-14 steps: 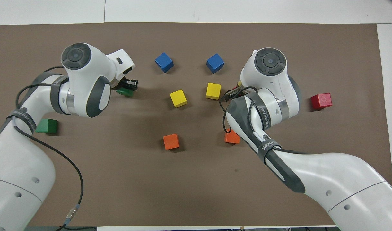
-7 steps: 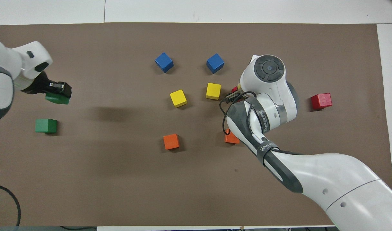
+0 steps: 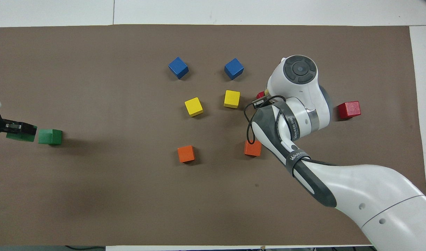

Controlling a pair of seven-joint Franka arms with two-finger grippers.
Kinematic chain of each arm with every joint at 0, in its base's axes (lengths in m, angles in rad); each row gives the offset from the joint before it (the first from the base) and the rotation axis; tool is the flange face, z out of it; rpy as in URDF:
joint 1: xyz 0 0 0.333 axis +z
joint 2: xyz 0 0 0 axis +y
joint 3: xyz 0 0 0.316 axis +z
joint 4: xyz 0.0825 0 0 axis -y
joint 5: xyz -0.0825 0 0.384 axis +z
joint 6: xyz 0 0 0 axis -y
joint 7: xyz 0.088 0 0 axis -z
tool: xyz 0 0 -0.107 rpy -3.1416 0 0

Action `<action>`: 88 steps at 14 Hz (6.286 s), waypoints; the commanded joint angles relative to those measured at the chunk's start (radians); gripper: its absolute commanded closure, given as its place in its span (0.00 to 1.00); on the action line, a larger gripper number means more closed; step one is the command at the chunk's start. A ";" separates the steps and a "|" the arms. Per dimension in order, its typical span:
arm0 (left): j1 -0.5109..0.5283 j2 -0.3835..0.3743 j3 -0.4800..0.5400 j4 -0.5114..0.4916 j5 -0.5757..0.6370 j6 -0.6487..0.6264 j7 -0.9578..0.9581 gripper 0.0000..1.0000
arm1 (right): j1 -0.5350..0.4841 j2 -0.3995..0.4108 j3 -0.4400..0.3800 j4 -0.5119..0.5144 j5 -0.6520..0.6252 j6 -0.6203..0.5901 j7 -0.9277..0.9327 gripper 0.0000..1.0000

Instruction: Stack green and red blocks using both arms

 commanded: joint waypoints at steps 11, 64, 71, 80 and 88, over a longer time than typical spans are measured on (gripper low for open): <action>0.006 -0.048 -0.013 -0.226 -0.021 0.299 -0.120 1.00 | -0.449 -0.297 -0.001 -0.152 -0.018 -0.134 -0.232 1.00; -0.146 -0.056 -0.028 0.482 0.010 -0.483 -0.370 0.00 | -0.435 -0.320 0.004 -0.418 -0.012 0.178 -0.171 1.00; -0.168 -0.059 -0.025 0.466 0.000 -0.478 -0.370 0.00 | -0.432 -0.318 0.006 -0.418 -0.012 0.178 -0.171 0.86; -0.229 -0.053 -0.011 0.475 0.010 -0.467 -0.370 0.00 | -0.424 -0.318 0.004 -0.418 -0.012 0.180 -0.171 0.06; -0.255 -0.052 0.004 0.480 0.010 -0.458 -0.370 0.00 | -0.423 -0.330 0.009 -0.333 -0.012 0.052 -0.180 0.00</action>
